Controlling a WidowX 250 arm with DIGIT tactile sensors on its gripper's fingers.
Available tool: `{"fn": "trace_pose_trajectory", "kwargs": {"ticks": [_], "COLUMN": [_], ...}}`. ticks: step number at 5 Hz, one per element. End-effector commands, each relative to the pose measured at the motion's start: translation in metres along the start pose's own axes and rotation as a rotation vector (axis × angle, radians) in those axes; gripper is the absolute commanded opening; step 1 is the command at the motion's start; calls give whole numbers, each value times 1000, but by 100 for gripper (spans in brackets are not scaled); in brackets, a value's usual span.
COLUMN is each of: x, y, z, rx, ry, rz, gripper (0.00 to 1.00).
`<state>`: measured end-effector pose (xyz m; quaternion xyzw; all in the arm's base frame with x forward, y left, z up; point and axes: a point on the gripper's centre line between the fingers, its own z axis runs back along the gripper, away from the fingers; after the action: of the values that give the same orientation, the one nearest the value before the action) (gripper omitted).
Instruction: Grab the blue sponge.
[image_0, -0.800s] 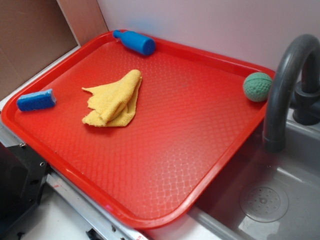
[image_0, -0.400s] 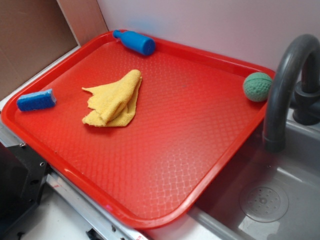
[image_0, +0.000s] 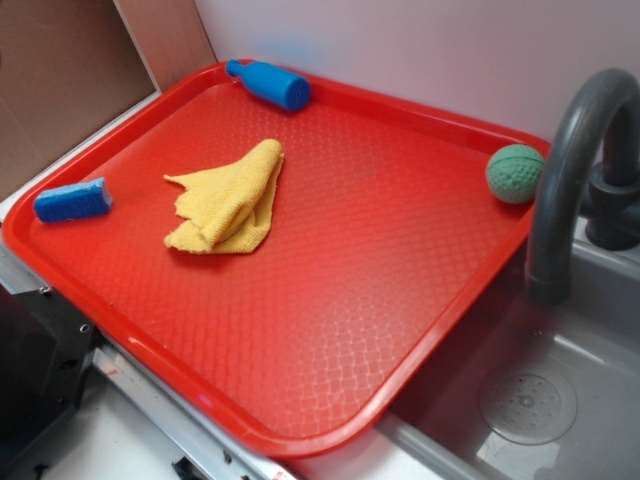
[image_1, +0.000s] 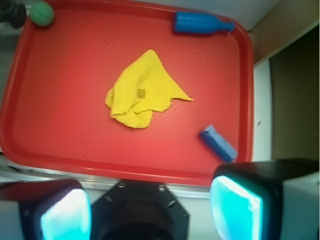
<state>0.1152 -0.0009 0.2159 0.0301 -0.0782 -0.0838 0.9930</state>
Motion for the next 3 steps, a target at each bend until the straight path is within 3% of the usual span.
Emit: {"fn": "trace_pose_trajectory", "kwargs": {"ticks": [1,3], "x": [-2,10], "y": [60,99], "z": [-46,-96], "rx": [-9,-93], "ry": [-15,4], "rz": [-301,-398], "gripper": [100,100]}}
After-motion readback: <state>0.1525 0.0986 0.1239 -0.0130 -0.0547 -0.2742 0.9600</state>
